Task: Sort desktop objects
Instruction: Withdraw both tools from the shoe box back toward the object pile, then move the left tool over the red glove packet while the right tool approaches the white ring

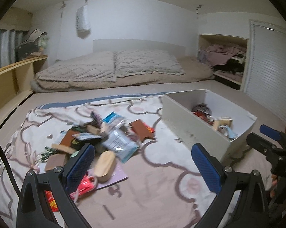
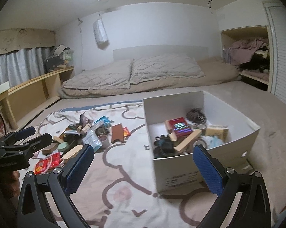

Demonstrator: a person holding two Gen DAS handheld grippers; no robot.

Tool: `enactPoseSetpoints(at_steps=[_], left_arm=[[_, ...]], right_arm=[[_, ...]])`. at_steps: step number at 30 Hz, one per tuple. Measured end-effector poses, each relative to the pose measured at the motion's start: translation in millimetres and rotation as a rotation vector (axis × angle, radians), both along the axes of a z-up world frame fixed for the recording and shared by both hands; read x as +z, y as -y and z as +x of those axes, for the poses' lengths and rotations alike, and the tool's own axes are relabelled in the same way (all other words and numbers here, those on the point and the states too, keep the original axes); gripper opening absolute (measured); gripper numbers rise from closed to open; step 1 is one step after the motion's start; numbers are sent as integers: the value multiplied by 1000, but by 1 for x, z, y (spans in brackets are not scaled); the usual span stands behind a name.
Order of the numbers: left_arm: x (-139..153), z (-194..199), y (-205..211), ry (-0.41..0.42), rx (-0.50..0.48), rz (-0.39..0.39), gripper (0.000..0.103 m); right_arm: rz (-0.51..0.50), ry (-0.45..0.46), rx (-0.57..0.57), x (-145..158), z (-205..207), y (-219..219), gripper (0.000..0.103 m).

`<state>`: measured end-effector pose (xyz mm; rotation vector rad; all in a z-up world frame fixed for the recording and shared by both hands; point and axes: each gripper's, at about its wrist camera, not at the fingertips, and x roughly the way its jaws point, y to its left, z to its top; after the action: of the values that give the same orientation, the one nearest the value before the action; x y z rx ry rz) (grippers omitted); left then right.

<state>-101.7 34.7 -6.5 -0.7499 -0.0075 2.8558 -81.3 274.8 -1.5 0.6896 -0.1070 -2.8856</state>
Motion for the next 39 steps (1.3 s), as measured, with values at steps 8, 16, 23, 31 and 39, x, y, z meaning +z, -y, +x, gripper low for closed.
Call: enactPoseSetpoints(at_steps=[8, 16, 23, 31, 39], left_arm=[[-17, 7, 36, -3, 94, -1, 103], [-34, 10, 67, 31, 172, -10, 103], [-51, 1, 102, 108, 271, -10, 103], [-79, -12, 125, 232, 366, -73, 103], [-98, -22, 147, 344, 445, -76, 103]], right_arm=[[-2, -13, 66, -10, -7, 29, 103], [66, 4, 147, -26, -18, 66, 103], [96, 97, 250, -52, -43, 105, 103], [148, 198, 332, -85, -69, 137, 103], [176, 306, 382, -114, -89, 152, 103]])
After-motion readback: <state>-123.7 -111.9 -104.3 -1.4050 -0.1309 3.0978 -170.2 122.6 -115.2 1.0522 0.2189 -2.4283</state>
